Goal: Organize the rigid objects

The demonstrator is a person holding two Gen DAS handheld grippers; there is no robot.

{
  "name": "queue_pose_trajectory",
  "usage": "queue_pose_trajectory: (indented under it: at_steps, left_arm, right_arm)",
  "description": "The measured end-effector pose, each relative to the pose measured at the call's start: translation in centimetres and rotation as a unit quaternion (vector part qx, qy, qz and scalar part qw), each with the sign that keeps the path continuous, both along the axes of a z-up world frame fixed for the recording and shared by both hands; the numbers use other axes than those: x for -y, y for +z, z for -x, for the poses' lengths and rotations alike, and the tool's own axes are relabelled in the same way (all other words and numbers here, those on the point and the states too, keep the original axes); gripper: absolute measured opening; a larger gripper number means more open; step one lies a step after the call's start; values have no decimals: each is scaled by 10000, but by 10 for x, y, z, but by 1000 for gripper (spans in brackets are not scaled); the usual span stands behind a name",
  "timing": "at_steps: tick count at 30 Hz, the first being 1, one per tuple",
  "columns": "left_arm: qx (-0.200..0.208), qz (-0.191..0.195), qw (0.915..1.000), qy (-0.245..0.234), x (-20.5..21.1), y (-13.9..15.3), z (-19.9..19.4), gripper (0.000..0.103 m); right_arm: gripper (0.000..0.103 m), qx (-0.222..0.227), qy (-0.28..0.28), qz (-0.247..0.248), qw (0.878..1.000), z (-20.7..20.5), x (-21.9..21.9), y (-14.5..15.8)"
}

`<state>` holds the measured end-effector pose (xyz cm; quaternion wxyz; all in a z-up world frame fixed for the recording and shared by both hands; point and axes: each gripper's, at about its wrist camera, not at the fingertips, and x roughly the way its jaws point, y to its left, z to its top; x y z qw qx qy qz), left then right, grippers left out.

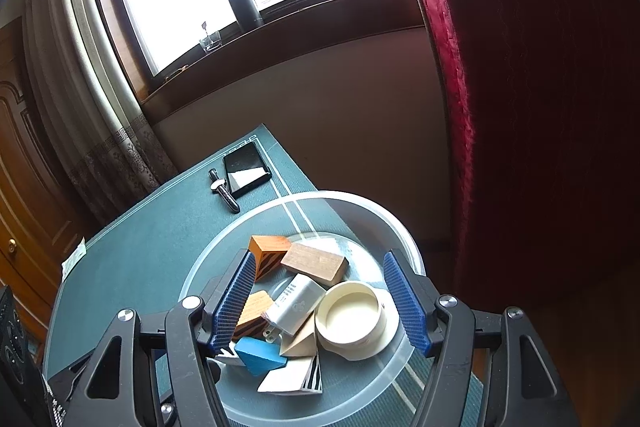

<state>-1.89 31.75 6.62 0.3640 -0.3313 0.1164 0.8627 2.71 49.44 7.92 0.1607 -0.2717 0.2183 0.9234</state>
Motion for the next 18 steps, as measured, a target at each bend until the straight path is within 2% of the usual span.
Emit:
queue_pose_trajectory:
  at_steps: [2, 3, 5, 9, 11, 18]
  left_arm:
    - [-44, -22, 10000, 78, 6, 2, 0, 62]
    - [-56, -28, 9999, 119, 8, 3, 1, 63]
    - [-66, -41, 9997, 220, 14, 5, 1, 72]
    - [-99, -114, 9990, 416, 26, 12, 2, 82]
    - [-161, -99, 9983, 558, 32, 15, 1, 91]
    - [-346, -140, 9945, 978, 54, 29, -4, 94]
  right_arm:
    - [77, 41, -46, -17, 10000, -3, -1, 0]
    - [82, 61, -78, -45, 9999, -5, 0, -1]
    - [90, 98, -131, -154, 9997, -11, 1, -1]
    - [103, 148, -246, -372, 9989, -26, 5, -2]
    - [103, 191, -284, -473, 9983, -32, 6, -2]
    - [103, 483, -165, -1016, 9935, -47, 28, -4]
